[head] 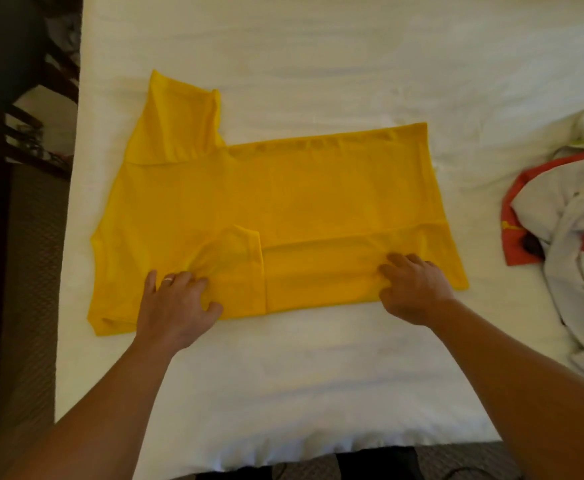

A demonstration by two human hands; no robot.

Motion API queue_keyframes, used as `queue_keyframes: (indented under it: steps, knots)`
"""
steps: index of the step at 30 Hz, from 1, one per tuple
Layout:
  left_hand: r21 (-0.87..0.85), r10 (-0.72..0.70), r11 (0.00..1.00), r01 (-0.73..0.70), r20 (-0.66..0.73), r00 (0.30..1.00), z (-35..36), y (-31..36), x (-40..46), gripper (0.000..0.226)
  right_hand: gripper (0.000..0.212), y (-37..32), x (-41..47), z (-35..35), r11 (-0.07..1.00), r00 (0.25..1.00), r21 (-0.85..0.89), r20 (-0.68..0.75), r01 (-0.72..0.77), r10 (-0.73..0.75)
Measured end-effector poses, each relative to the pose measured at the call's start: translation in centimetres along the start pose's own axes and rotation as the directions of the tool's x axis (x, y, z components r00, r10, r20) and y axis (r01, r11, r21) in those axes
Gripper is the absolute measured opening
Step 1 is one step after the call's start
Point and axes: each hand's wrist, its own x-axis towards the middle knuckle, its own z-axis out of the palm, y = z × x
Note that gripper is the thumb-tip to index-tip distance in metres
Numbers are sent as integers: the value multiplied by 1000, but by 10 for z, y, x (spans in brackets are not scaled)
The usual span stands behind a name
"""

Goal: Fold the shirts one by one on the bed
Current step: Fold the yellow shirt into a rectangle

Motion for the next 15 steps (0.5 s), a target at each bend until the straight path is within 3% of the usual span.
queue_keyframes:
  steps: [4, 10, 15]
  knots:
    - [-114, -79, 991, 69, -85, 993, -24, 16, 37, 54, 29, 9, 32, -26, 993, 996, 109, -71, -54, 62]
    - [-275, -81, 961, 31, -174, 981, -56, 37, 122, 25, 24, 21, 108, -61, 989, 987, 138, -147, -45, 66]
    - [-300, -48, 953, -28, -243, 969, -72, 43, 187, 24, 23, 30, 167, -82, 985, 968, 157, -229, -68, 103]
